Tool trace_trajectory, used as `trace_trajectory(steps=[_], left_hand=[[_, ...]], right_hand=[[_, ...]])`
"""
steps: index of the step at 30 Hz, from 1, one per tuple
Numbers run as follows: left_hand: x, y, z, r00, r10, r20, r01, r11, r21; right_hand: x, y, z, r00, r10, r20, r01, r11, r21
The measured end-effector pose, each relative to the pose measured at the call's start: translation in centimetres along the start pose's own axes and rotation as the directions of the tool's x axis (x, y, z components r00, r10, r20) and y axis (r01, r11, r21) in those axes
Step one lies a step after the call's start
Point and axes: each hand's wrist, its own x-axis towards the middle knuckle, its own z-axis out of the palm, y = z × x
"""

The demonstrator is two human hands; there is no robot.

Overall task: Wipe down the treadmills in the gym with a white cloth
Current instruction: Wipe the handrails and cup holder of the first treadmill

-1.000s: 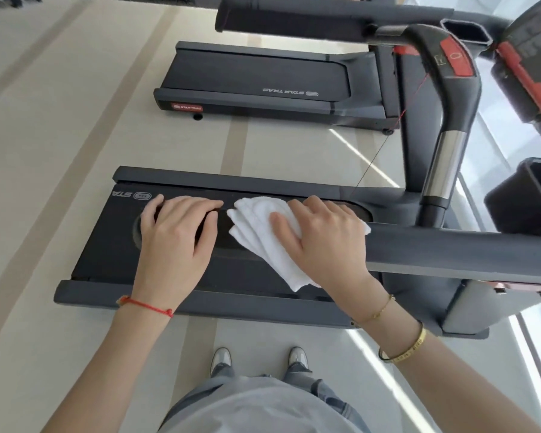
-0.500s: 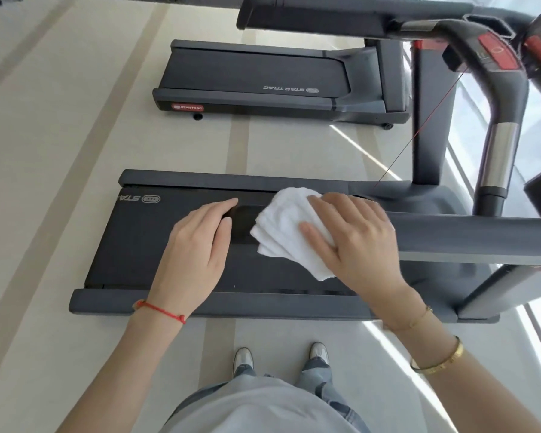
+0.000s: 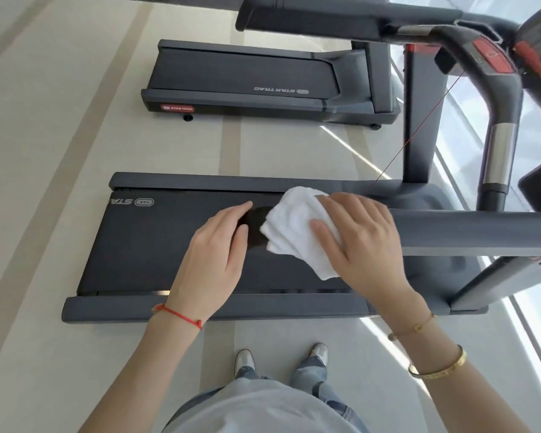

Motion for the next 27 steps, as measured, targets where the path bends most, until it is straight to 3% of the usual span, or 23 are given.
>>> trace_trajectory(steps=[4,8,13,18,20,24,27], left_hand=[[0.0,0.1,-0.2,1.000,0.015,0.015,-0.016,1.000,0.020],[0.0,0.2,0.0,1.000,0.003,0.020,-0.003,1.000,0.013],[-0.1,0.3,-0.2,0.999,-0.005,0.040,0.005,1.000,-0.003],[-0.2,0.8,-0.2,0.999,-0.020,0.039,0.018,0.999,0.051],[-0.1,1.0,0.0,1.000,-0.017,0.024,0.016,0.998,0.053],[0.2,1.4,0.6,1.000,0.021,0.003,-0.021,0.999,0.043],[0.7,2.1,1.1,0.998,0.060,0.001,-0.060,0.995,0.085]], right_hand=[[2.1,-0.1,0.1,0.965,0.259,0.049,-0.255,0.964,-0.073],[4.1,-3.0,1.7,0.985,0.131,0.114,-0.125,0.991,-0.053],[1.2,-1.0,1.2,0.998,-0.022,-0.052,0.019,0.999,-0.050],[1.6,1.5,0.4,0.958,0.277,-0.071,-0.283,0.956,-0.083],[2.2,-0.3,1.0,0.974,0.221,-0.046,-0.224,0.972,-0.066],[1.0,-1.7,1.9,0.996,-0.026,-0.089,0.026,1.000,-0.007],[0.0,0.5,1.4,0.987,-0.078,-0.141,0.074,0.997,-0.039]])
